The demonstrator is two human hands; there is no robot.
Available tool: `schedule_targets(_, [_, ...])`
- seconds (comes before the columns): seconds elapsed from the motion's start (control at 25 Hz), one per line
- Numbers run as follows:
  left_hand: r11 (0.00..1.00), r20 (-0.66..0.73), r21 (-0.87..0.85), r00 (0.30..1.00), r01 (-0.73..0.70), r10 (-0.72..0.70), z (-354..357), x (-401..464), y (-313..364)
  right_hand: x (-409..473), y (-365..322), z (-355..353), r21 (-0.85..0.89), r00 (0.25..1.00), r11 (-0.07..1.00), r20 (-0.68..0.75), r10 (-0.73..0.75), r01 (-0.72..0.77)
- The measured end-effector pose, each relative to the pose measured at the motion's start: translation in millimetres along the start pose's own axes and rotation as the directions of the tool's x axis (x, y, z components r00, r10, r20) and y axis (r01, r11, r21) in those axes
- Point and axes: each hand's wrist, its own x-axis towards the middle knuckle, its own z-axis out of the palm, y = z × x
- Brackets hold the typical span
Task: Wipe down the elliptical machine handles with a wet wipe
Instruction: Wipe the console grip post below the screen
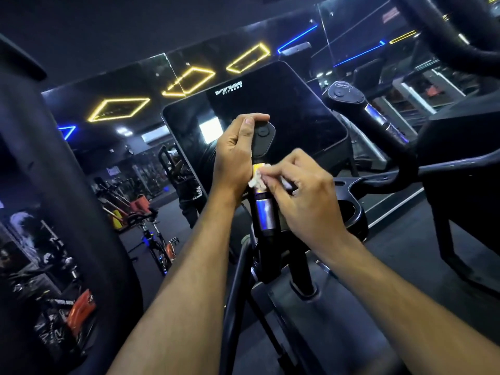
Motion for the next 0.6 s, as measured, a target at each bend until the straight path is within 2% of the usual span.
schedule_targets(0.16, [0.997,0.062,-0.067,0.998,0.021,-0.017,-4,2,1,-48,-2,-16,-0.038,0.993,0.998,0.109,-0.036,0.04])
schedule_targets(0.24, [0.994,0.085,-0.097,0.996,0.042,-0.034,-7,3,0,-33,-2,-14,-0.049,0.992,0.998,0.123,-0.043,0.049])
schedule_targets(0.32, [0.983,0.113,-0.166,0.992,0.074,-0.056,-8,3,-1,4,1,-7,-0.071,0.996,0.996,0.077,-0.043,0.049])
schedule_targets(0.44, [0.946,0.133,-0.296,0.987,0.13,-0.095,-8,4,-1,34,6,0,-0.015,0.999,0.999,-0.009,0.041,-0.041])
schedule_targets(0.6, [0.941,0.081,-0.318,0.992,0.118,-0.097,-1,1,-2,-31,1,-7,0.161,0.983,0.97,0.003,0.184,-0.182])
